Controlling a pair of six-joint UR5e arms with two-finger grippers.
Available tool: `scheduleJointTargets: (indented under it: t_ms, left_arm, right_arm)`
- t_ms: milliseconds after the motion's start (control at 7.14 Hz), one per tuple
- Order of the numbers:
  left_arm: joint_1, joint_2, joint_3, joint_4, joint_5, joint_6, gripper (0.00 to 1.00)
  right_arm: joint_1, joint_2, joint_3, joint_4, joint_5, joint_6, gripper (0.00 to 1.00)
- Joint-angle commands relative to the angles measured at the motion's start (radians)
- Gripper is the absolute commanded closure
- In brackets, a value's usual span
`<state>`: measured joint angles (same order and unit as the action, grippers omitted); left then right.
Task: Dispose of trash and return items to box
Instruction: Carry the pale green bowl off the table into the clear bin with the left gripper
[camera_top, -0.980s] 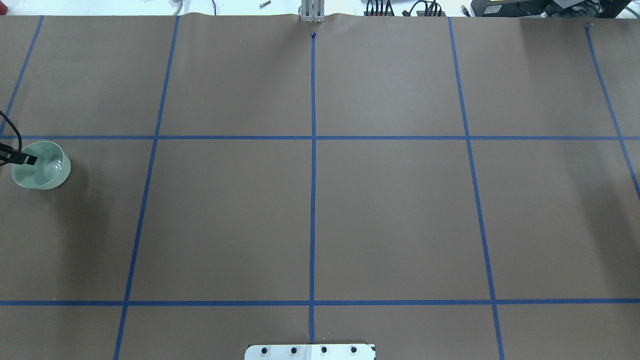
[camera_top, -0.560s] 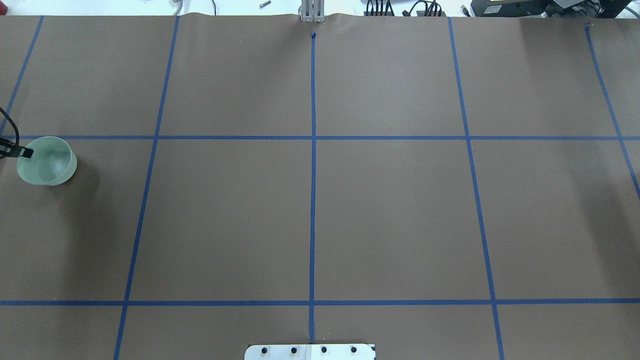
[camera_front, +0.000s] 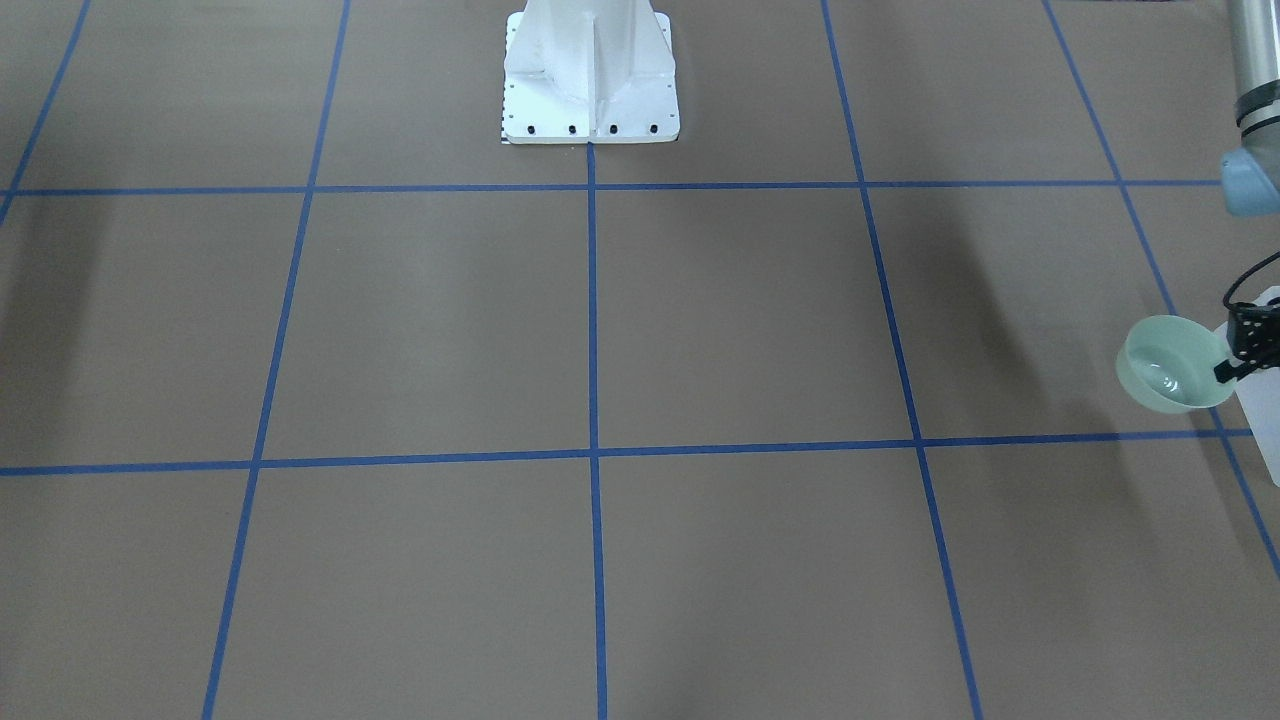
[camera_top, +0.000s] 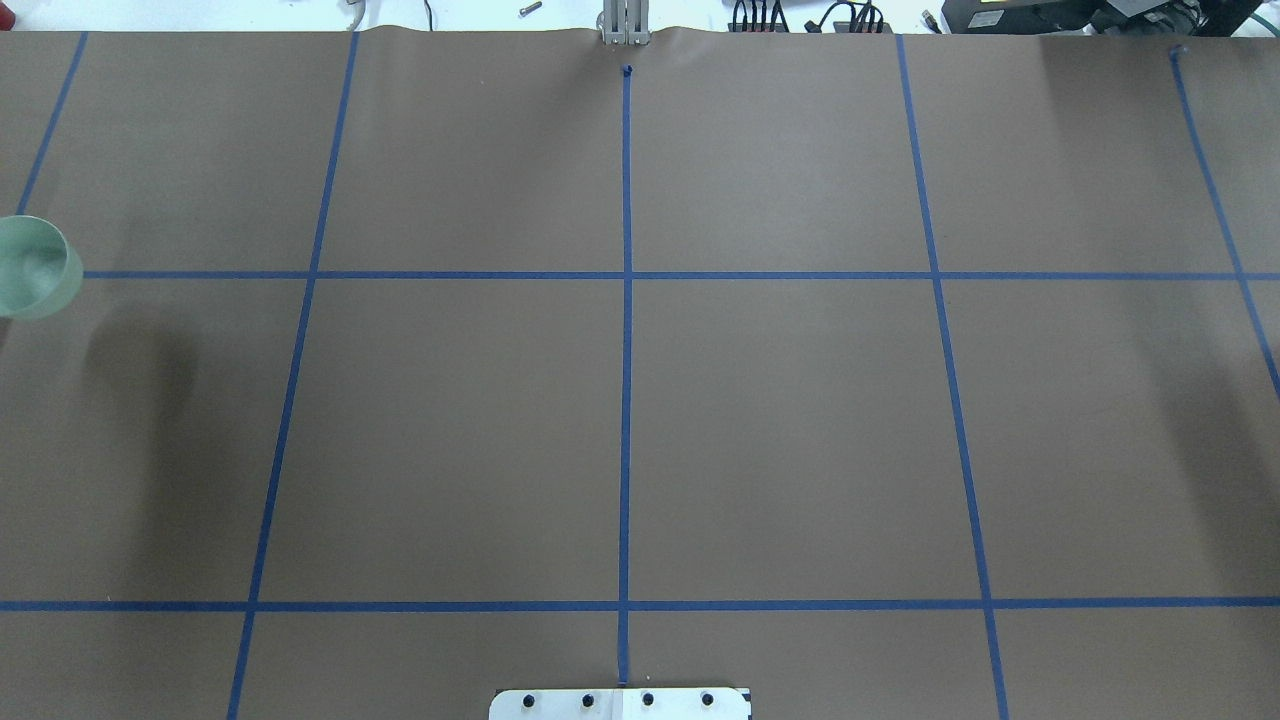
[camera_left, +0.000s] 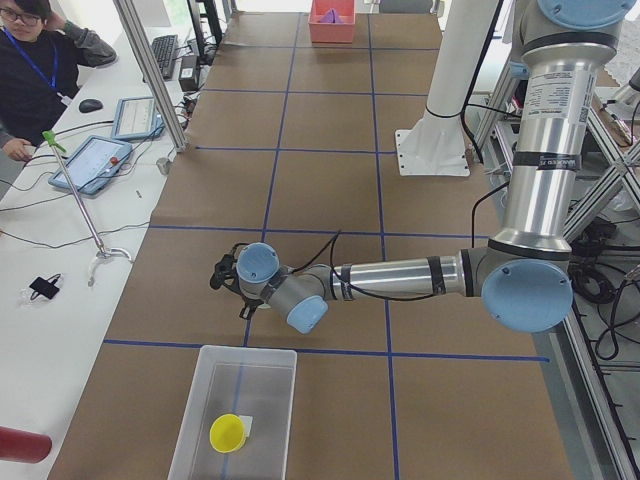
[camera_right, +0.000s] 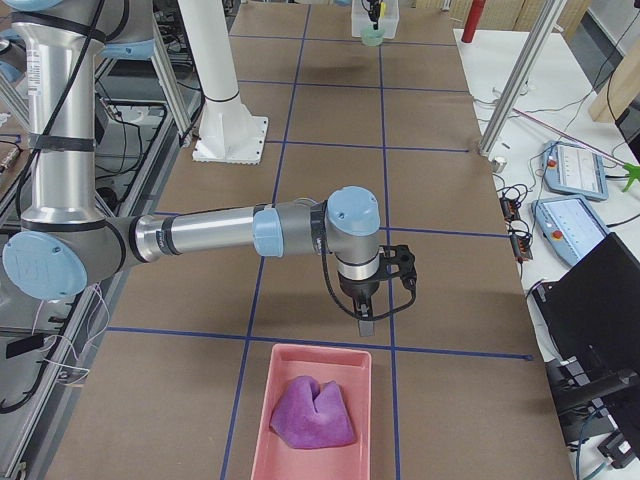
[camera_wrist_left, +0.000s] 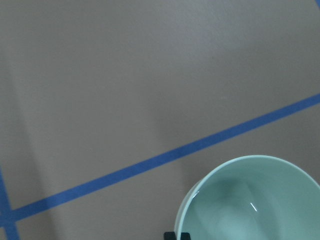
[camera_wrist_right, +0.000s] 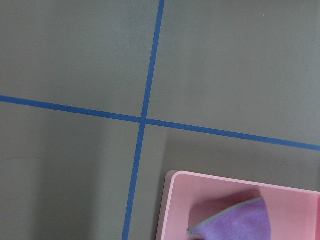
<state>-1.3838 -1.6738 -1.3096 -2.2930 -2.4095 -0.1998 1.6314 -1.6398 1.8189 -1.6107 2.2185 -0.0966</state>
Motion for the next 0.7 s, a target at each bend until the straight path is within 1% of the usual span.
scheduleJointTargets:
  t_ms: [0,140,280,560]
  left_arm:
    - [-0.166,-0.078,0.001,0.310,-0.016,0.361,1.00]
    - [-0.219,-0.099,0.006,0.416,-0.010,0.498,1.00]
    - [-0.248,-0.101,0.025,0.450,-0.005,0.587,1.00]
    - [-0.276,-0.103,0.133,0.434,-0.005,0.718,1.00]
  right_arm:
    - [-0.002,0.000,-0.001,0.000,0.001,0.000,0.00]
    - [-0.004,0.000,-0.001,-0.002,0.001,0.000,0.00]
    - [-0.005,0.000,-0.003,0.000,0.001,0.000,0.00]
    - [-0.008,0.000,-0.004,-0.002,0.000,0.000,0.00]
